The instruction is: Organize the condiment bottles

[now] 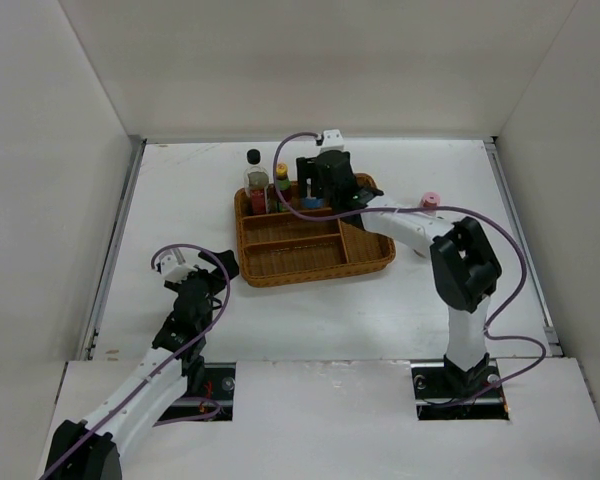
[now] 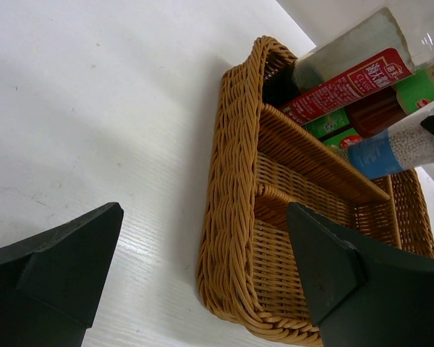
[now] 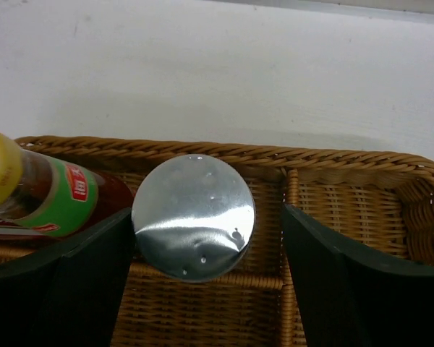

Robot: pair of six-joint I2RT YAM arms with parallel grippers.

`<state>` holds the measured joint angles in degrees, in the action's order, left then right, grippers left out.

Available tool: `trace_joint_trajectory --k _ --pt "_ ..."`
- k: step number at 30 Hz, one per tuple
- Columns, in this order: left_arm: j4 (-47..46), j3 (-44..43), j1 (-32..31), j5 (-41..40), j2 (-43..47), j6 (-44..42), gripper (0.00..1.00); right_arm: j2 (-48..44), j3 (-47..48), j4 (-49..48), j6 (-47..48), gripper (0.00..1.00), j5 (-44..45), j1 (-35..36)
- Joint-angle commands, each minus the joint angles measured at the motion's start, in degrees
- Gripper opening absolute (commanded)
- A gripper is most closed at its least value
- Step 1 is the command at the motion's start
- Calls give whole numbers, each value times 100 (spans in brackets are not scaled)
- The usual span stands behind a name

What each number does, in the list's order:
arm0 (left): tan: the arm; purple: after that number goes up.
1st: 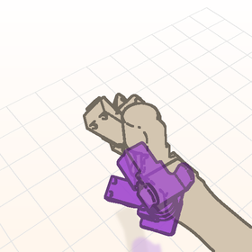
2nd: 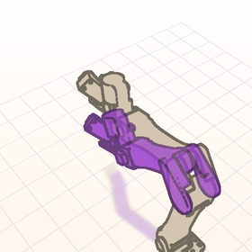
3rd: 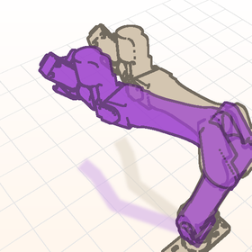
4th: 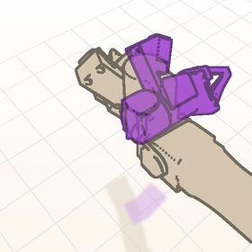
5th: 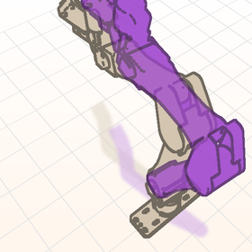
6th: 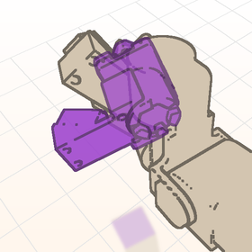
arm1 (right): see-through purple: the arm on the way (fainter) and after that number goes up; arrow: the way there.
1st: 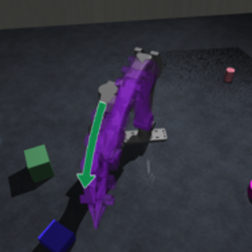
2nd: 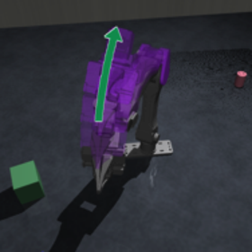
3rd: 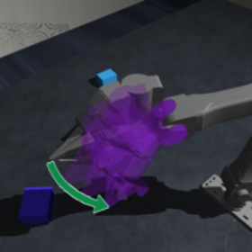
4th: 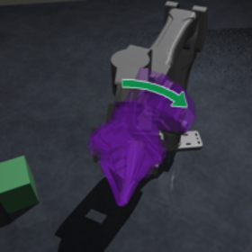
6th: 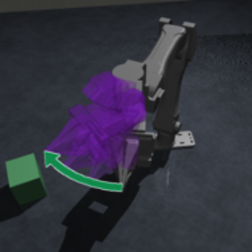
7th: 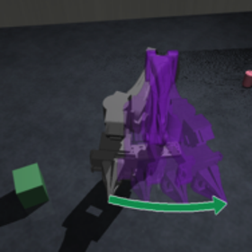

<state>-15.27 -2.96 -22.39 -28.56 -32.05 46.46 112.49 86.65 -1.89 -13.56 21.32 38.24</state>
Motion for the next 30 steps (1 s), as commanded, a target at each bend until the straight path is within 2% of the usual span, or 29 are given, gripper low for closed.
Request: trace_joint_trajectory --k 1,4,8,12,15,20,30 --pt "-328 94 47 34 -3 -49 100 -797 2 -391 -59 88 135 56" --pt "-328 85 47 52 -47 -49 100 -1438 -402 -294 -85 89 249 56" --pt "-328 103 47 43 -3 -49 100 -2764 -1639 -295 -94 91 775 -83" --pt "-328 112 11 61 6 -49 100 -4126 -3011 -6 -278 95 1522 -733" --pt "-328 112 29 52 -3 -49 100 -4717 -3732 451 -638 97 1823 -1374" --pt "-328 120 -15 52 24 -49 100 -4623 -4217 778 -1008 99 1595 -1851" --pt "-345 129 20 61 -20 -49 100 -3770 -4218 655 -1280 98 1427 -2193"
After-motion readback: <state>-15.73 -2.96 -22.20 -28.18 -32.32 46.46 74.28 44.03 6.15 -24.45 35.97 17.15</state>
